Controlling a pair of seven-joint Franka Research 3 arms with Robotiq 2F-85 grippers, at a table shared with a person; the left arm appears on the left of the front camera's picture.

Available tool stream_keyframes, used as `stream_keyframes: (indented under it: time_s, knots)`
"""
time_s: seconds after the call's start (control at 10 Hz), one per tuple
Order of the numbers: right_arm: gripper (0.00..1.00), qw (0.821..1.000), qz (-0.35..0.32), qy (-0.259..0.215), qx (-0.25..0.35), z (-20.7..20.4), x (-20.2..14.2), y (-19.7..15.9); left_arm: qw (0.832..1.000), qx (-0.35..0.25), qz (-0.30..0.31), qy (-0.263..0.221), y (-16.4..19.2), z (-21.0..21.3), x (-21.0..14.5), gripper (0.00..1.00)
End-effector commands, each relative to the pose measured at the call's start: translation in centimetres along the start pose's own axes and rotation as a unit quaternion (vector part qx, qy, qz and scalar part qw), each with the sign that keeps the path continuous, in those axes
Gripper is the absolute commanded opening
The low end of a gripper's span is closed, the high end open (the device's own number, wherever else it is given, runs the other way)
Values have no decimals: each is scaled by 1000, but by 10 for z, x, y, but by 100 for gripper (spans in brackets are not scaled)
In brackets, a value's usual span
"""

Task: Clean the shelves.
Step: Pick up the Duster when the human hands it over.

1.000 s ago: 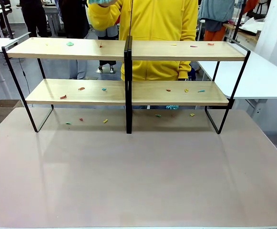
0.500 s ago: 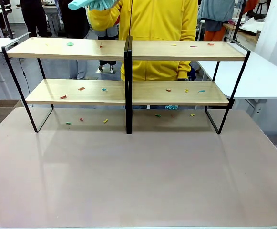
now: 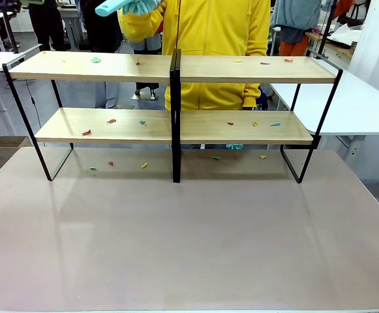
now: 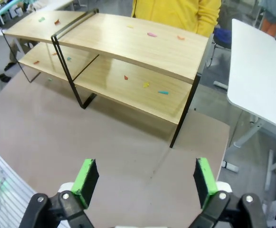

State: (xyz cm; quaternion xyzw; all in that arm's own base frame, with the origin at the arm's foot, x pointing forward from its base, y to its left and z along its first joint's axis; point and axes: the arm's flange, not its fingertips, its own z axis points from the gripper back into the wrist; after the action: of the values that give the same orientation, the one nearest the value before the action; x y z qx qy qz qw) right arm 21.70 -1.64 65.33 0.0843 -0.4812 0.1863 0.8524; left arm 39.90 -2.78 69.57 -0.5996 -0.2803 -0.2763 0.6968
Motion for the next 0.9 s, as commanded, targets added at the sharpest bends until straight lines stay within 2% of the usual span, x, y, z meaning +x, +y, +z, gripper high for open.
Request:
stream_keyframes:
  time_s: [0.0,0.1,0.2,0.3,0.6,0.7,0.8]
  knots:
    - [100,1000,4,-2,5,0,0,-1,996,76,-55,8,-27,5,-6,100]
    - [100,1000,4,-2,5,0,0,-1,1000,0,0,0,0,0,0,100]
    - [100,1000,4,-2,5,0,0,-1,999,-1,28,28,11,-18,6,100]
    - [100,1000,4,-2,5,0,0,-1,997,-10,71,35,32,-31,20,100]
    - [100,1000,4,-2,5,0,0,-1,987,6,161,-5,63,-60,56,100]
    - [100,1000,4,-2,5,0,0,-1,982,10,190,7,69,-71,65,100]
    - [100,1000,4,-2,5,0,0,-1,980,17,199,-4,77,-84,77,100]
